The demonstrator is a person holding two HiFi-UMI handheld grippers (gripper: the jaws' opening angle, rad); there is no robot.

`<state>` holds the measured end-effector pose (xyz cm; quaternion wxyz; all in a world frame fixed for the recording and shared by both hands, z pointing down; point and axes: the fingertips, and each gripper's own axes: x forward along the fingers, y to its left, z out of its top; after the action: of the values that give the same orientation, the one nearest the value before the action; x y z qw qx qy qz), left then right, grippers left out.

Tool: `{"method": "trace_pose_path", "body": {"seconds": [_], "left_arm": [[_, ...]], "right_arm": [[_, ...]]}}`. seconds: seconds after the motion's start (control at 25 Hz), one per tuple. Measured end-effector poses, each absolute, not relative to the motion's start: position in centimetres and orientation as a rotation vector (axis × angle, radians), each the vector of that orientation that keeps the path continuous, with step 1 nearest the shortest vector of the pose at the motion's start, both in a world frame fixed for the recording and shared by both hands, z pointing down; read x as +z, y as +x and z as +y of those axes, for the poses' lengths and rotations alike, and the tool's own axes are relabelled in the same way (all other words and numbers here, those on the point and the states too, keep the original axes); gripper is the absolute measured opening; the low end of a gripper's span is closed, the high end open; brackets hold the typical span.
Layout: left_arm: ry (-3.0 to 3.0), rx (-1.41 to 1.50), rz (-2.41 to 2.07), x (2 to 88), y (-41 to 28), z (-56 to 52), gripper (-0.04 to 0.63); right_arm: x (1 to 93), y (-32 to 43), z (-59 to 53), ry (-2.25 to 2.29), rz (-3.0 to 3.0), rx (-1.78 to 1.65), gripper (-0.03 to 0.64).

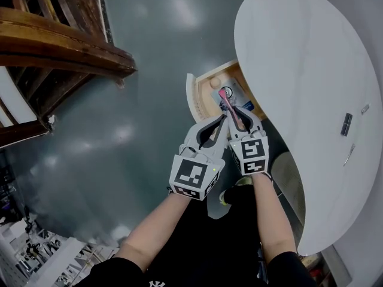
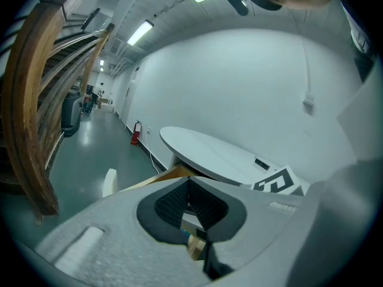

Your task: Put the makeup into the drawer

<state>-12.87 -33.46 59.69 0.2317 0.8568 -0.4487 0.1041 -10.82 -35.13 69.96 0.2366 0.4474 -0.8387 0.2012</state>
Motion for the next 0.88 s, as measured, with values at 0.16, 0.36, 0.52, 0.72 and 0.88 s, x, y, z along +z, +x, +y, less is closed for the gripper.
{"method": "trace_pose_path", "body": {"seconds": [0.16, 0.36, 0.52, 0.72, 0.88], "left_arm": [[2.355, 0.282, -1.238, 59.8, -13.1, -33.9, 0.009], [2.350, 0.292, -1.232, 59.7, -13.4, -34.0, 0.009], [2.350, 0.307, -1.221, 58.8, -13.3, -33.5, 0.009], [2.367, 0.310, -1.210, 55.7, -12.9, -33.2, 0.009], [2.387, 0.309, -1.213, 53.1, -12.7, -33.0, 0.009]], "right_arm": [[70.5, -11.1, -35.6, 1.209, -2.296, 0.548, 0.071], [69.7, -11.1, -35.6, 1.222, -2.287, 0.539, 0.071], [67.3, -11.1, -35.5, 1.243, -2.295, 0.521, 0.045], [62.5, -10.8, -35.2, 1.267, -2.320, 0.508, 0.029], [58.8, -10.4, -35.1, 1.291, -2.343, 0.501, 0.024]]}}
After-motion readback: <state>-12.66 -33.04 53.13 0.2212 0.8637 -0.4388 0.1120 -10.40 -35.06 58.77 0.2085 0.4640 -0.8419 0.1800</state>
